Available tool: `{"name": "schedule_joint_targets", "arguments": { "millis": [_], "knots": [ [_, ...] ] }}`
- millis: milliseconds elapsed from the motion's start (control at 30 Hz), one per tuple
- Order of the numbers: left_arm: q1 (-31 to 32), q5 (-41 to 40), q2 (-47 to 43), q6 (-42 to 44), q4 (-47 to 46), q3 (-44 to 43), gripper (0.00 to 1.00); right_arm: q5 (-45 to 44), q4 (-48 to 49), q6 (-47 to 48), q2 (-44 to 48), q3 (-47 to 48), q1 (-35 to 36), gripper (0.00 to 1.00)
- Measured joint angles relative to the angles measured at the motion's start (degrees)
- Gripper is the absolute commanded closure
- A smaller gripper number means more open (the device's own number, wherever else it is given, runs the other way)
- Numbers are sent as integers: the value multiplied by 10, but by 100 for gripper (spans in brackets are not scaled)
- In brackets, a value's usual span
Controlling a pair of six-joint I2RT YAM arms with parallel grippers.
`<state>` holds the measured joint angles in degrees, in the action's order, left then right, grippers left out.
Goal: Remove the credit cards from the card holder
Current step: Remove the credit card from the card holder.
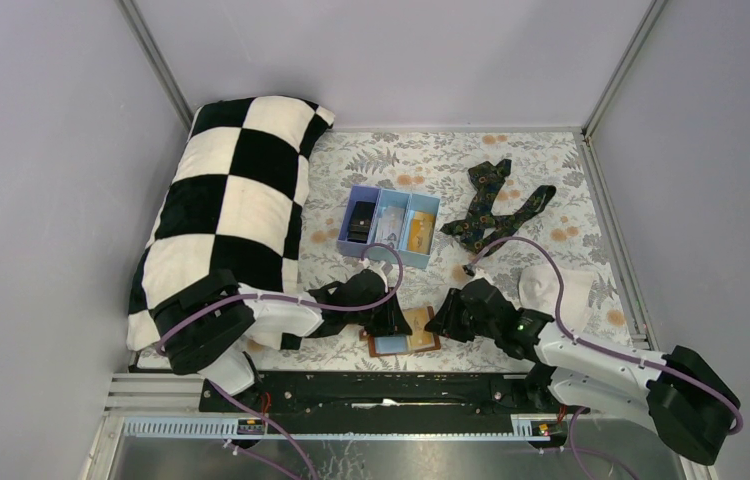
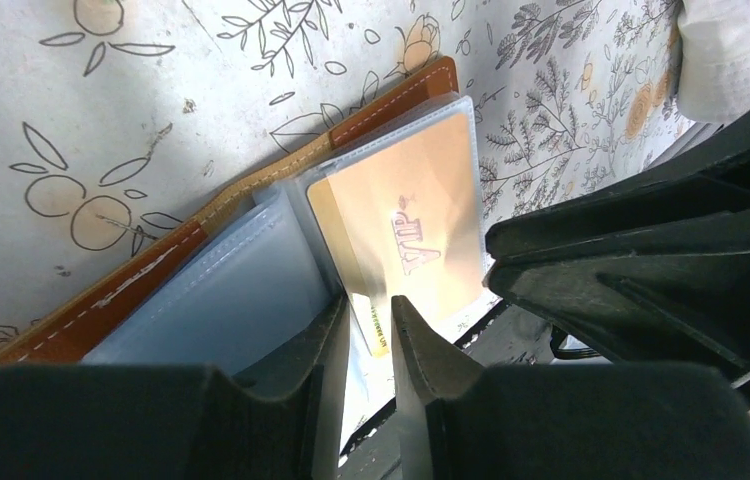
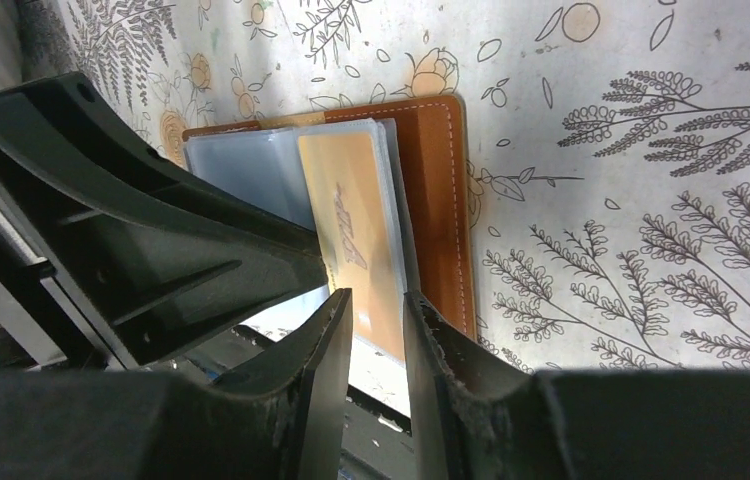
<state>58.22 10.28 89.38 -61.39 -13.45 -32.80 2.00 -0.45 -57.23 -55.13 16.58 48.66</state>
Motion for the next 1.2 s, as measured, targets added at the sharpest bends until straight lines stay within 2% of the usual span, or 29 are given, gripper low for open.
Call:
{"name": "schedule_joint_targets", "arguments": {
  "millis": [767, 1200],
  "knots": [
    [0, -13, -13, -1, 13, 2, 70, 5, 13, 9, -40, 0, 0, 68],
    [0, -13, -13, -1, 13, 2, 68, 3, 15, 11, -26, 1, 0, 68]
  ]
}}
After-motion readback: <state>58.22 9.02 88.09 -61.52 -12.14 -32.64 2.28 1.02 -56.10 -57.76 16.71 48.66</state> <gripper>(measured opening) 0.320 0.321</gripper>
